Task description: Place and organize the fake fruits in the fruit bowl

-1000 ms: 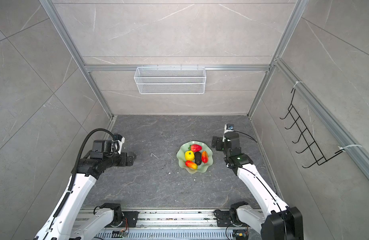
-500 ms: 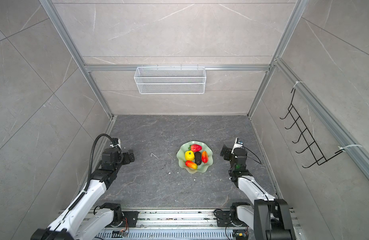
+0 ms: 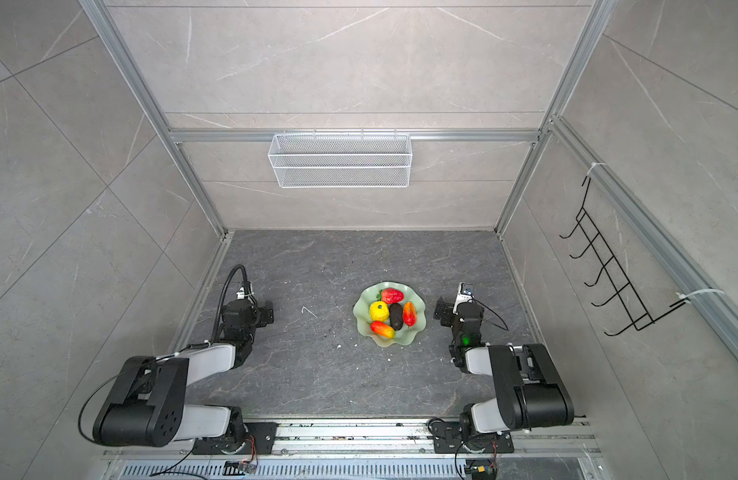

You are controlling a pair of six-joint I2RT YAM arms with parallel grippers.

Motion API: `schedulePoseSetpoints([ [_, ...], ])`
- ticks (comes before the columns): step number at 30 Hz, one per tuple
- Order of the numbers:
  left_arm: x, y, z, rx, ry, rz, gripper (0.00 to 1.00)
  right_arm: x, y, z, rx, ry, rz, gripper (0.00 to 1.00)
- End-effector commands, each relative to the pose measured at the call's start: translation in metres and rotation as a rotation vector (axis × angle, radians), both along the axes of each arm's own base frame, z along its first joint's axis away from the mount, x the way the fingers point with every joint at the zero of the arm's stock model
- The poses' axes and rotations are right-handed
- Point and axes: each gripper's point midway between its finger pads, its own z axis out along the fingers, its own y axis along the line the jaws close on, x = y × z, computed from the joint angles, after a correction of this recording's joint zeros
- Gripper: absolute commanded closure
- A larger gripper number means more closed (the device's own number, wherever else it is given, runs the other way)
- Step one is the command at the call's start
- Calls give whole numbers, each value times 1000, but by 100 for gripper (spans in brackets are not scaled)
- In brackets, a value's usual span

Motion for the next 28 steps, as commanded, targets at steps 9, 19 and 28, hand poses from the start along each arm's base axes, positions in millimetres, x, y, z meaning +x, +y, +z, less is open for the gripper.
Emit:
schedulePoseSetpoints([
  [9,21,10,9,-123,-128,-44,0,20,8,20,-28,-79,41,0],
  [19,20,10,9,-121,-127,-42,0,20,8,20,-33,-76,44,0],
  [28,20,11,9,-119,-128,-41,0,20,8,20,-32,-76,43,0],
])
